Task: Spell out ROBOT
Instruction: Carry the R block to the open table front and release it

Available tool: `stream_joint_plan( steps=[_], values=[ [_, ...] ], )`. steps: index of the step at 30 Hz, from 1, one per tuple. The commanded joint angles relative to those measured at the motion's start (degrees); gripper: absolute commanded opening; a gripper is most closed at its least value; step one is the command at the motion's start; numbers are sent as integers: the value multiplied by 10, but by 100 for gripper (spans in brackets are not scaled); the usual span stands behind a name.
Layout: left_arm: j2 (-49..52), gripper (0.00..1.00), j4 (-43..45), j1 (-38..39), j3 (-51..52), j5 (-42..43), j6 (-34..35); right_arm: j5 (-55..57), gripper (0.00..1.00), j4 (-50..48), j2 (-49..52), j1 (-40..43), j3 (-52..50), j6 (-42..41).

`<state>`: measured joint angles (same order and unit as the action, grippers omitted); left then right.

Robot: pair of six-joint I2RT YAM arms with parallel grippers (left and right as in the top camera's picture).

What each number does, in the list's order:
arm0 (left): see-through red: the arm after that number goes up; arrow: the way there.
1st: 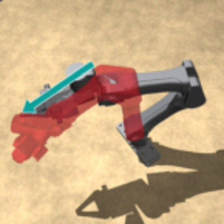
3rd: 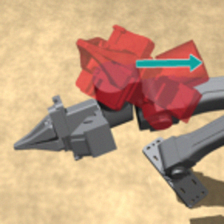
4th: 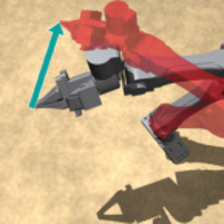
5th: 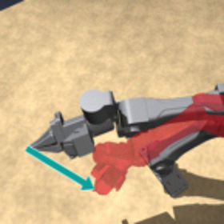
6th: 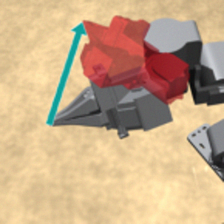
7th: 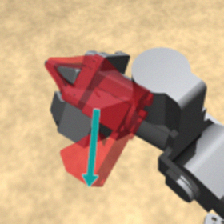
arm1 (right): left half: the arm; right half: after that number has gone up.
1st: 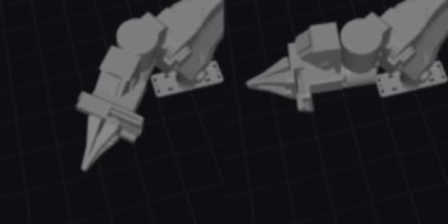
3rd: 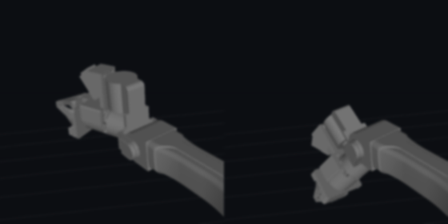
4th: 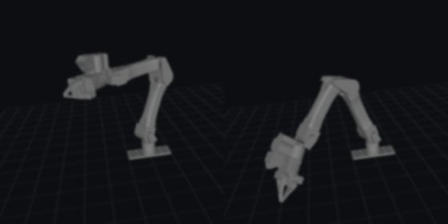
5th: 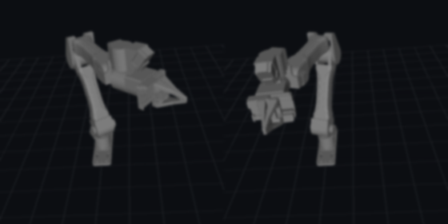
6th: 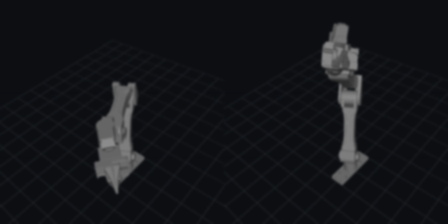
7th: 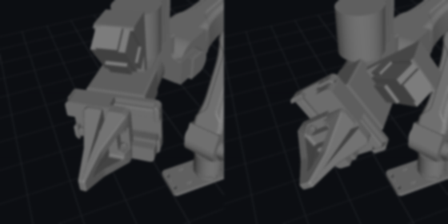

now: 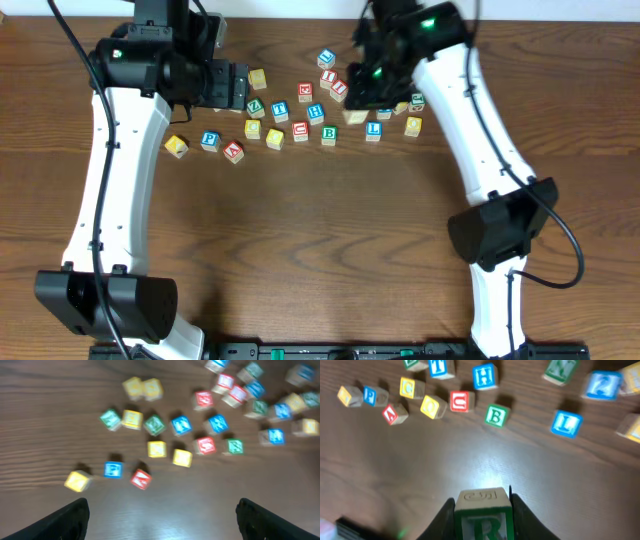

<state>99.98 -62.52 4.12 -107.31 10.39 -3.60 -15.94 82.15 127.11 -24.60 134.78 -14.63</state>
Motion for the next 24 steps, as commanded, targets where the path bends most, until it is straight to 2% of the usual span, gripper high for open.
stream_joint_plan(
  steps=[1, 4, 7, 10, 11, 15, 19, 21, 24],
  values=[
    [0, 93, 9, -40, 3, -87, 52, 30, 17, -42, 5, -48, -69, -32],
    [0, 93, 9, -86, 4, -86, 84, 68, 16, -181, 5, -125, -192, -110],
    [0, 93, 9, -88, 4, -85, 84, 106, 25, -264, 5, -164, -254, -153],
    [0, 93, 9, -88, 4, -85, 84, 143, 24, -354, 5, -201, -323, -195],
    [0, 93, 9, -88, 4, -85, 84, 188, 22, -363, 5, -213, -337, -225],
    [0, 93, 9, -88, 4, -85, 84, 221, 21, -353, 5, -225, -350, -283],
    [0, 93, 9, -88, 4, -85, 87, 270, 27, -348, 5, -233, -371, -362],
    [0, 93, 9, -88, 4, -85, 87, 270, 29, -348, 5, -234, -371, -368],
    [0, 93, 4, -88, 4, -85, 86, 269, 40, -344, 11, -236, -372, -368]
  ],
)
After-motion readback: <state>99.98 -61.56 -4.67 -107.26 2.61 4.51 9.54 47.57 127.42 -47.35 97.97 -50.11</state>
